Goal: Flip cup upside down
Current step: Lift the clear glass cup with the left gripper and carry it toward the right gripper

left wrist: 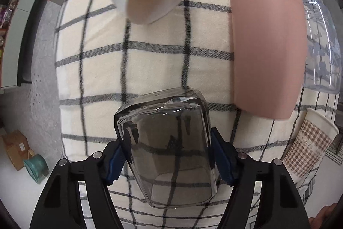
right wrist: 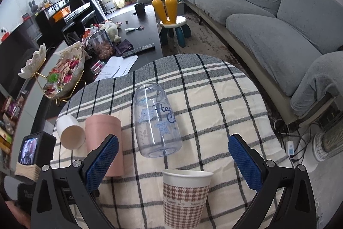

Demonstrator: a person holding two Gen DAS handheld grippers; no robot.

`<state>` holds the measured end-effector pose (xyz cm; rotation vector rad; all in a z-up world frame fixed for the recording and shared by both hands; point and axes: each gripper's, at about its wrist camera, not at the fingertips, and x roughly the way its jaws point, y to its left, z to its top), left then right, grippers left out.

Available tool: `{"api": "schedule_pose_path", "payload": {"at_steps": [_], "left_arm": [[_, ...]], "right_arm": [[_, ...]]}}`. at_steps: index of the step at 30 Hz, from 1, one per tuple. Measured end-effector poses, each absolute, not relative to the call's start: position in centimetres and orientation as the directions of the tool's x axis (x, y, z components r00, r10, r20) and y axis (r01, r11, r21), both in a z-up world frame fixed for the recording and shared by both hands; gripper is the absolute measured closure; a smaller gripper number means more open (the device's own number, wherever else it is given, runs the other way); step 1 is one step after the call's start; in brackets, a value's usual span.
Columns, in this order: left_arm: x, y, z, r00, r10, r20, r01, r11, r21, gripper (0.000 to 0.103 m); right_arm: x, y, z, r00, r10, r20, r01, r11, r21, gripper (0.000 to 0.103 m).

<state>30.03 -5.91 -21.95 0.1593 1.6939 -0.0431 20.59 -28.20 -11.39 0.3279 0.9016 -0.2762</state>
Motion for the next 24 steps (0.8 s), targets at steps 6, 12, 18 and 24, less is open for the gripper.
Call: {"api": "schedule_pose_path", "payload": {"at_steps": [6,12,18,24], "left_arm": [[27.6,-4.4,-18.5,0.082,0.045,-0.996,0.134,0.989,0.056,0.032],[22.8,-3.1,-15.9,0.267,0.051,-0.962,0.161,0.982,0.097,0.032],[15.1,-3.8,-16.6,0.15,-0.001,-0.989,0.198,0.98,0.029,0.032],[7.6,-3.1,-18.2,-0.06,-0.047,-0.997,0.219,0.974,-0.06,0.032]], "right_arm": [[18.5,-27.5,-10.8,0.592,-0.088,-0.801,0.366,0.915,0.17,0.0],[14.6,-26.5,-10.3,0.571,-0.102,-0.815,0.356,0.925,0.134,0.0],[9.8,-25.4,-9.9,0.536,-0.113,-0.836,0.345,0.934,0.095,0.0],[5.6,-24.6,-10.0,0.511,-0.105,-0.853,0.335,0.938,0.085,0.0]]}}
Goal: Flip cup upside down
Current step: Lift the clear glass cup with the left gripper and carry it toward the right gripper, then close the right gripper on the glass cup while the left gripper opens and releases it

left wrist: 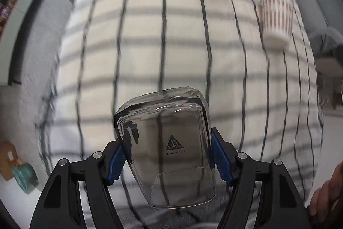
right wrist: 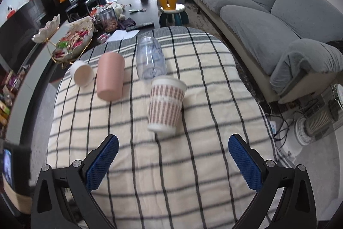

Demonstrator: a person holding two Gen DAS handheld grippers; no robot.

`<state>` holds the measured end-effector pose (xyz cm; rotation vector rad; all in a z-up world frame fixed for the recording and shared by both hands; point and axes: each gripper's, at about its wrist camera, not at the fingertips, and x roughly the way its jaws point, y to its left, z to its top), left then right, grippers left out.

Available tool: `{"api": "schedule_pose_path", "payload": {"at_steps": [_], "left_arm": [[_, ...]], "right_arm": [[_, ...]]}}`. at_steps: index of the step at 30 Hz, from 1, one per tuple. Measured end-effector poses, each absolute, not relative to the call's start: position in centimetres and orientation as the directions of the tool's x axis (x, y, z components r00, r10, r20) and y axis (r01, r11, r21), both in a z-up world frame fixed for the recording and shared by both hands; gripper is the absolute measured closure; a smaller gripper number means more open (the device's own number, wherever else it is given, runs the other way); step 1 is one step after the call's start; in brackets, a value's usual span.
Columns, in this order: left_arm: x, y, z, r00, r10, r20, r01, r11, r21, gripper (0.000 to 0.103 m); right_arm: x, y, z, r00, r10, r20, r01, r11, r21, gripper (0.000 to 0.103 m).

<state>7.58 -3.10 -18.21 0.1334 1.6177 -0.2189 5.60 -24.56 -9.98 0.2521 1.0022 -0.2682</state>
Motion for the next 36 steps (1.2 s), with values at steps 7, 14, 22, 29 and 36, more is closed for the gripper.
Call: {"api": "schedule_pose_path", "payload": {"at_steps": [7,14,22,29,36], "left_arm": [[7.1,-3.3,-20.8,-0.154,-0.054,-0.987,0.233,0.968,-0.089,0.032],[10.6,-6.1,-21.0,-0.162,-0.059,-0.985,0.291,0.951,-0.105,0.032],[12.8,-8.5,-21.7,-0.197,-0.051,-0.979,0.33,0.937,-0.116,0.032],[12.3,-8.8,-22.1,-0.217,-0.051,-0.975,0.322,0.939,-0.121,0.018],[10.7,-8.8,-18.5,-0.173,-0.068,-0.983,0.327,0.937,-0.123,0.012]], "right_arm": [[3.3,-24.5,-9.8,0.52,-0.109,-0.847,0.343,0.935,0.091,0.0],[2.2,-26.5,-10.0,0.515,-0.113,-0.85,0.396,0.911,0.119,0.0],[1.9,-28.4,-10.6,0.498,-0.123,-0.859,0.443,0.887,0.13,0.0],[2.0,-28.7,-10.9,0.496,-0.115,-0.861,0.448,0.883,0.14,0.0],[2.0,-28.5,-10.0,0.506,-0.114,-0.855,0.442,0.885,0.144,0.0]]}}
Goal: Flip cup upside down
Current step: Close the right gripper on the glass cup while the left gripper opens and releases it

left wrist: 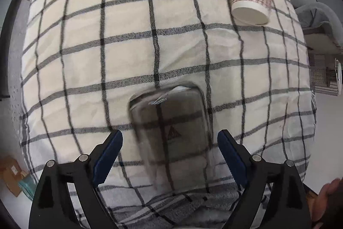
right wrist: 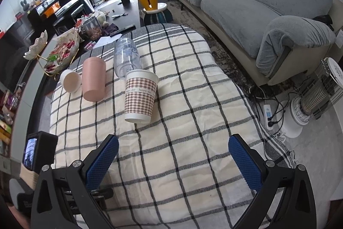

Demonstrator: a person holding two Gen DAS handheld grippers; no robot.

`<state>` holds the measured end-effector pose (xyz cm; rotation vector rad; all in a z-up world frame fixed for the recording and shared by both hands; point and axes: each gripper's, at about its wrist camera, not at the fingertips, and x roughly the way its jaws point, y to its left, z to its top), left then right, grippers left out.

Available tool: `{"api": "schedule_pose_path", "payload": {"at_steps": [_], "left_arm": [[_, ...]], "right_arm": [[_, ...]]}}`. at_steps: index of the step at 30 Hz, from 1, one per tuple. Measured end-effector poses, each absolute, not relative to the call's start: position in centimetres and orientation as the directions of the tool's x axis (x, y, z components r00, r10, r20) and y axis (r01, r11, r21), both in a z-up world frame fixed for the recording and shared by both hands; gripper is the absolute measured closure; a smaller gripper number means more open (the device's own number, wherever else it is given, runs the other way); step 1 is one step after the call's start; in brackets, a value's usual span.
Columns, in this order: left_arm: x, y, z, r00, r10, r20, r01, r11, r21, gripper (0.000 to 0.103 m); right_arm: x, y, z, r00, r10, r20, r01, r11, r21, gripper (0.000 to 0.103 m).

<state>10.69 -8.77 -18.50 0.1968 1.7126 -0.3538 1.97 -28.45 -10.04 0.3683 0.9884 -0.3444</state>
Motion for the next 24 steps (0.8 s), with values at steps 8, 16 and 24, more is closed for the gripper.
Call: {"api": "schedule_pose_path", "payload": {"at_steps": [8,16,24], "left_arm": [[7.7,-3.3,-11.5,0.075,-0.074,-0.994,0.259,0.965,-0.052,0.006],[3.1,4.7,-11.3,0.367,0.033,-0.93,0.058,0.997,0.058,0.006],[3.0,9.7,-13.9,0.398,0.052,-0.916,-0.044,0.998,0.038,0.006]], "right_arm": [[2.2,-26.2,-7.4,0.515,-0.07,-0.854,0.367,0.919,0.145,0.0],[4.7,-18.9,-10.0,0.394,0.037,-0.918,0.211,0.969,0.13,0.001],[8.1,-12.4,-14.8,0.214,0.003,-0.977,0.088,0.996,0.022,0.001]]}}
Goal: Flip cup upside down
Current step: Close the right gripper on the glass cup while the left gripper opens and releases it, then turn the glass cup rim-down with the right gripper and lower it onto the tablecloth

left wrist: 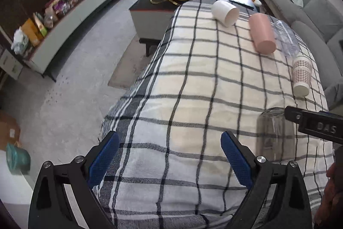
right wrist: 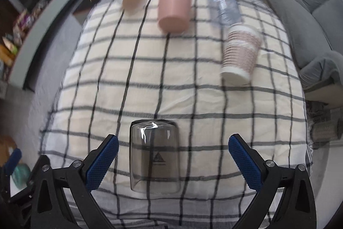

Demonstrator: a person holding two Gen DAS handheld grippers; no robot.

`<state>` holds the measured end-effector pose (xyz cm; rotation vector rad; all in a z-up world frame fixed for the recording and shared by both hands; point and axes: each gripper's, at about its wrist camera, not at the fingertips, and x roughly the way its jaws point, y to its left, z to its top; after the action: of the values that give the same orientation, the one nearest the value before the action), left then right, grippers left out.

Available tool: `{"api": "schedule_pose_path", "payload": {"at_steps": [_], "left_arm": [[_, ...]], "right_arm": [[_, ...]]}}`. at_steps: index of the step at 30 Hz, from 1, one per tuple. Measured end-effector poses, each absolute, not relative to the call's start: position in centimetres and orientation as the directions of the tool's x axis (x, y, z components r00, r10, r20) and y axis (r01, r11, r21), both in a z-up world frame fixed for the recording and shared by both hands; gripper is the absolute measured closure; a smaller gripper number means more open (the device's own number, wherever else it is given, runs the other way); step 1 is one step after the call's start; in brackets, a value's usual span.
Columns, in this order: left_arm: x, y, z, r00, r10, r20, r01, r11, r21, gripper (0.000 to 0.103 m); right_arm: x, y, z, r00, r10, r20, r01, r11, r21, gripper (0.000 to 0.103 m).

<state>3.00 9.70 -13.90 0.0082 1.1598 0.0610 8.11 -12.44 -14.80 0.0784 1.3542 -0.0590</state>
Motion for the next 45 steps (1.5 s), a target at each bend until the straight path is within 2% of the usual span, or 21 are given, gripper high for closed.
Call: {"api": "schedule_pose_path", "payload": {"at_steps": [9,18,22,29,33,36,39,41,45], "left_arm": [[4.7,11.4,-16.2,0.374,-0.023,-0.927,-0.06,0.997,-0.049,0.006],[5.9,12.5,-17.6,0.342,-0.085,-0.936,-0.073,0.99,-0.116,0.006],[6.2,12.7,-17.9,0.341,-0.089,-0.936,-0.074,0.99,-0.121,0.006],[6.1,12.4,-17.8,0.359,-0.066,-0.931,-0.068,0.993,-0.096,0.006],[6.3,12.0,-17.3,0.404,-0.062,-0.913,-0.081,0.991,-0.103,0.006],[6.7,11.2,-16.5,0.484,-0.059,-0.873,-0.077,0.991,-0.109,0.006],[7.0,9.9,-15.2,0.62,-0.015,-0.784,-0.081,0.993,-0.083,0.006],[7.1,8.9,-14.7,0.674,0.013,-0.738,-0.081,0.995,-0.057,0.006],[6.8,7.5,-15.1,0.732,0.041,-0.68,-0.091,0.995,-0.038,0.006]], "right_arm": [[11.1,-9.7,-19.5,0.01,-0.06,-0.998,0.023,0.998,-0.06,0.001],[12.2,-9.3,-22.3,-0.114,-0.063,-0.991,0.029,0.997,-0.067,0.017],[12.6,-9.2,-22.5,-0.106,-0.063,-0.992,0.035,0.997,-0.067,0.035],[12.3,-10.7,-21.5,-0.068,-0.03,-0.997,0.068,0.997,-0.035,0.035],[11.6,-12.9,-18.8,0.039,-0.007,-0.999,0.096,0.995,-0.003,0.036],[11.3,-14.2,-16.0,0.229,0.018,-0.973,0.106,0.993,0.043,0.036],[10.5,-15.0,-12.9,0.506,-0.003,-0.862,0.07,0.997,0.037,0.036],[8.8,-15.3,-11.7,0.682,-0.015,-0.732,0.055,0.998,0.03,0.036],[8.1,-14.8,-11.8,0.808,-0.106,-0.579,0.121,0.993,-0.012,0.036]]}}
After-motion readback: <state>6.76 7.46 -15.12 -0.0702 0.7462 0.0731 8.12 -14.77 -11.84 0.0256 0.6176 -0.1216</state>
